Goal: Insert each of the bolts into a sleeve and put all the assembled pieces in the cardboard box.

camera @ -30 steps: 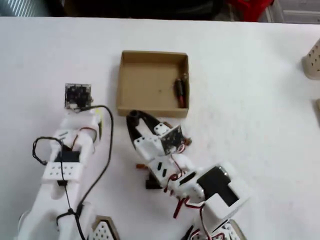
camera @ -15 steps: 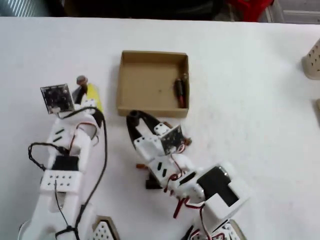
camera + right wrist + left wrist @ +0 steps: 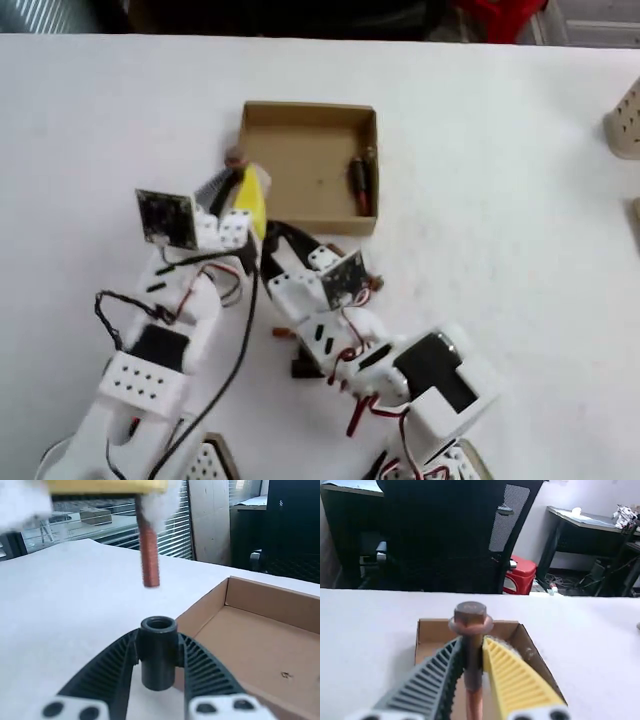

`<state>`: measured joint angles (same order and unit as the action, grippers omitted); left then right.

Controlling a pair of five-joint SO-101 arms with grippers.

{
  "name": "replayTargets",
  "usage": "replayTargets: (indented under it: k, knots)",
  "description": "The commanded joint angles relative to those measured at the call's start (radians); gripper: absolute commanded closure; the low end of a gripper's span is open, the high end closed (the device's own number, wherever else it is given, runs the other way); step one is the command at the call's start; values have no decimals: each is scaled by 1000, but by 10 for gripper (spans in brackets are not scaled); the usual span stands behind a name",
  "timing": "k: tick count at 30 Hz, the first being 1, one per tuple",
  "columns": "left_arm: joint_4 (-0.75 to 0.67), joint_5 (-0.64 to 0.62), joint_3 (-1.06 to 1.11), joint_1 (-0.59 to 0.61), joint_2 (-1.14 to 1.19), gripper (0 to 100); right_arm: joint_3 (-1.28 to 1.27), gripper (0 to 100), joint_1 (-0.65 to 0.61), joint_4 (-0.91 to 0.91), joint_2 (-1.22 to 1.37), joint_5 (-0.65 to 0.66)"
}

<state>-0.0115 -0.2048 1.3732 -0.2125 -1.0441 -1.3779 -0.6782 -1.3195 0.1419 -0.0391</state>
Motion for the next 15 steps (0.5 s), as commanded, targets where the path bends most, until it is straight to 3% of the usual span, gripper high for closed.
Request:
replayTargets:
  k: [1, 15]
  knots:
    - [-29, -5, 15, -65, -53, 978, 31, 981, -10, -21, -4, -5]
    - [-29, -5, 44, -33, -18, 978, 15, 981, -24, -21, -4, -5]
